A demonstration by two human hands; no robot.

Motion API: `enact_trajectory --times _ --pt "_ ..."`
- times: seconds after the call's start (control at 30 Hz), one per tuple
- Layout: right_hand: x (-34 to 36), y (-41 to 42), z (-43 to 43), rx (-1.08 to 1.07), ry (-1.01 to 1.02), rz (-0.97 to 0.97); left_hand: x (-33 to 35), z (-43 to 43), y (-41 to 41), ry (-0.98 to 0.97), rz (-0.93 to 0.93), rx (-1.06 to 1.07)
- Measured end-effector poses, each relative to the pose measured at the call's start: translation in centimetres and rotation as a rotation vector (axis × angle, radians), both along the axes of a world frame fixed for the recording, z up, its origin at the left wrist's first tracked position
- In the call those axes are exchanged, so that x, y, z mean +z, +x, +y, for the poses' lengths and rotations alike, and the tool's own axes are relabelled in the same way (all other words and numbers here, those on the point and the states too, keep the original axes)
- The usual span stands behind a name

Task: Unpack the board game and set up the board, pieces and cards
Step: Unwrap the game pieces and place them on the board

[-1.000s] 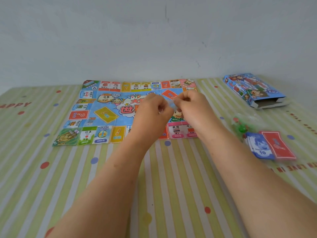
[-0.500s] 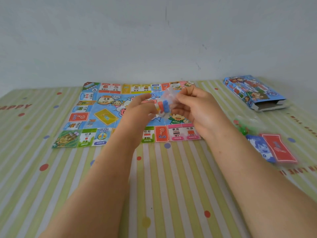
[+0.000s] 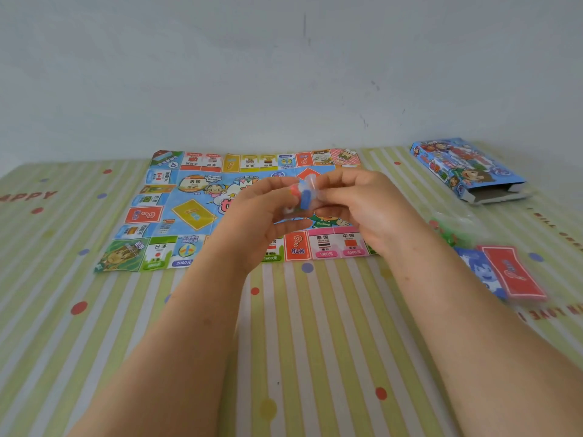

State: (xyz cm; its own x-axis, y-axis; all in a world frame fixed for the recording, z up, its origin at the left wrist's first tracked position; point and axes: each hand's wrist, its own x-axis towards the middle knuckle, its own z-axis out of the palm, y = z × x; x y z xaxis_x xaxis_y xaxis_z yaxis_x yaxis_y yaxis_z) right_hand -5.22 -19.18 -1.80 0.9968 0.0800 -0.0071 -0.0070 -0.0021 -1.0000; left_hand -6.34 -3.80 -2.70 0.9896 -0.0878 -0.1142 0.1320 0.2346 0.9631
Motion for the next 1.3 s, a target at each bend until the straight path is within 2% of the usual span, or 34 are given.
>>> enact_trajectory --times 0.3,0.57,0.9,1.13,1.3 --pt "0.14 0.04 -0.35 0.023 -0.076 0.006 -0.01 -0.24 -0.12 0.018 -0.061 0.018" --pt "-0.05 -0.14 -0.54 0.063 -0.248 -0.052 0.08 -0.20 -0.03 0.059 -0.031 0.049" --pt "0.10 -0.15 -0.39 0.021 -0.250 -0.061 -0.25 -0.44 0.34 0.173 0.037 0.137" --pt "0.10 -0.18 -0.42 -0.013 -0.190 -0.175 0.25 -0.36 -0.16 -0.006 0.107 0.010" --pt "-0.01 -0.20 -0.34 0.010 -0.231 -0.220 0.32 -0.23 -0.08 -0.103 0.115 0.064"
